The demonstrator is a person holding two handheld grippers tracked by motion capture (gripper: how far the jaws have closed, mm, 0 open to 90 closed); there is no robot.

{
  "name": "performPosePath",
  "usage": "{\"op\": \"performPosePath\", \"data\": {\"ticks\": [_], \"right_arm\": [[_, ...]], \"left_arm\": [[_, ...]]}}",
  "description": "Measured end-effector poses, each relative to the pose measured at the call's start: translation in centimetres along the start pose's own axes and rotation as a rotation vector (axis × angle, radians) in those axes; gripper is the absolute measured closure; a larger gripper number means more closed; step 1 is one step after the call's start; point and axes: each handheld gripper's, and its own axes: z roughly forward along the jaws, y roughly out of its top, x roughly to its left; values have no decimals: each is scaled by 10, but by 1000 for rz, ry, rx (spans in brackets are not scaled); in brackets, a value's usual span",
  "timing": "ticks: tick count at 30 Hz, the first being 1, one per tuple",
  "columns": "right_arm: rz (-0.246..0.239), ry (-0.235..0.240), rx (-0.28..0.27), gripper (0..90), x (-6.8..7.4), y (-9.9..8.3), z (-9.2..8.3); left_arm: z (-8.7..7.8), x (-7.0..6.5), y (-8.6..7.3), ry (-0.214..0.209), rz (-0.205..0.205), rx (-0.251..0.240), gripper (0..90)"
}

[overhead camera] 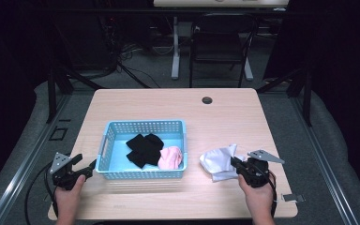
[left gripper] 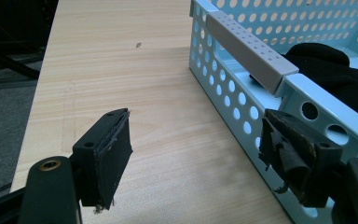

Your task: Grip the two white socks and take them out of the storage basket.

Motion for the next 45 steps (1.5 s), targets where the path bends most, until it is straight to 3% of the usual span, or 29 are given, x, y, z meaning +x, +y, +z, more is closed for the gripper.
{"op": "performPosePath", "data": {"ticks": [2,8,15,21,28,35,45], "right_arm": [[27,-15,11,876,-7,-5,3],[49,-72,38,873,-23,-12,11],[73,-102,62,854,-33,-18,19],[60,-141,59,743,-36,-20,21],[76,-142,46,636,-39,-20,18],[58,-151,11,521,-33,-16,14],[-58,-104,-14,441,-6,-10,12]], "left_arm": [[0,0,0,0,1,4,247],[0,0,0,0,2,3,247],[0,0,0,-2,2,0,247],[-1,0,0,0,4,0,247],[0,-1,0,1,5,1,247],[0,0,0,1,4,-4,247],[0,-1,0,0,6,5,247]]}}
